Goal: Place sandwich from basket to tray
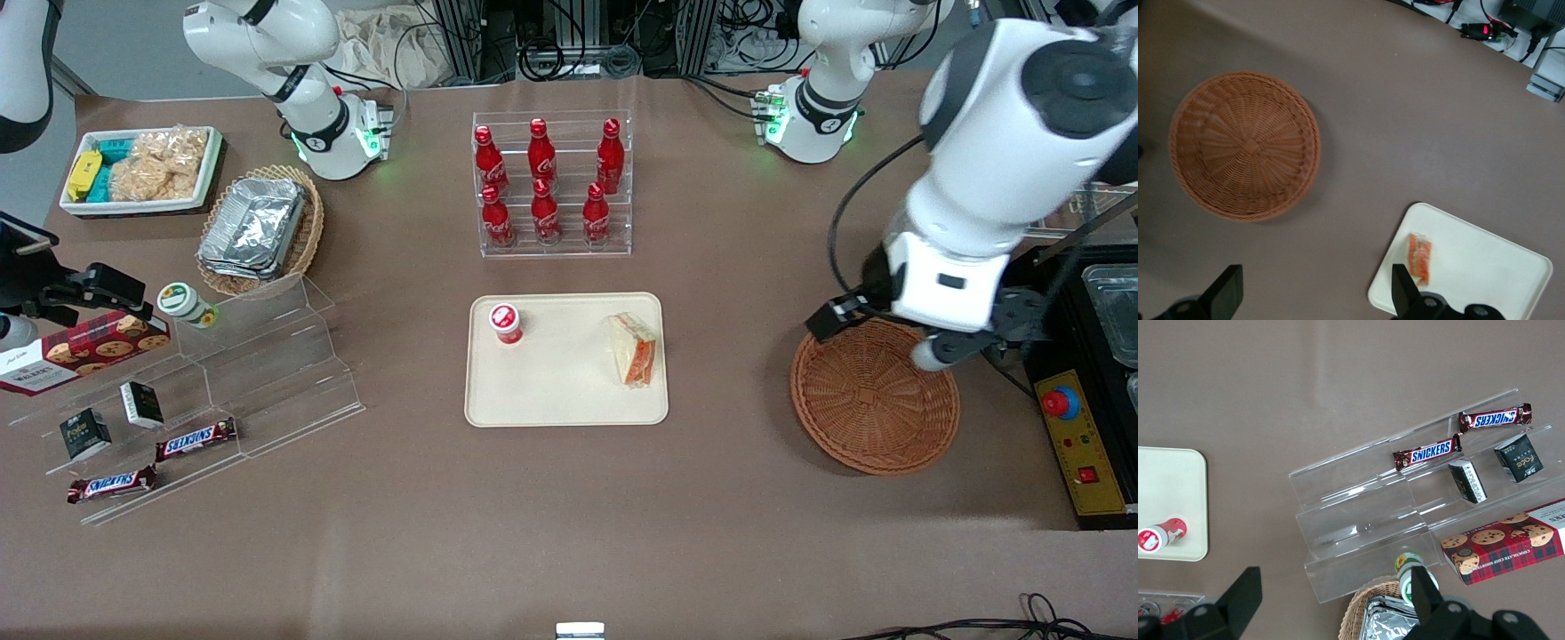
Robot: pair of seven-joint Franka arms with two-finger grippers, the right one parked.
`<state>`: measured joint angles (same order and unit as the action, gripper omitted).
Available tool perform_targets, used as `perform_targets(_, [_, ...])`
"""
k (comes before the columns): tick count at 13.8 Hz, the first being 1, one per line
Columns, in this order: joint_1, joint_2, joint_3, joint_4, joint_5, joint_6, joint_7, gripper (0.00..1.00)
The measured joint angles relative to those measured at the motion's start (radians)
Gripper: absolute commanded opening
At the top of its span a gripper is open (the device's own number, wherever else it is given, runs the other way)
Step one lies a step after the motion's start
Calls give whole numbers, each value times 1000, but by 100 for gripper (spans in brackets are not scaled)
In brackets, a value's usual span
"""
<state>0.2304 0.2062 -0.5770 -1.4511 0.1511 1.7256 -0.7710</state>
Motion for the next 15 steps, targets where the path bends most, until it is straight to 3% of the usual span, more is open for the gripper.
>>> perform_targets(3, [52,-17,18,-2,-24,-14,139,100])
perform_targets(5, [36,-27,82,-2,-41,-22,224,100])
perform_targets(10, [-123,-79,386,-5,-115,-47,467,100])
perform_targets(15, [-255,-144,571,-47,-139,-54,585,100])
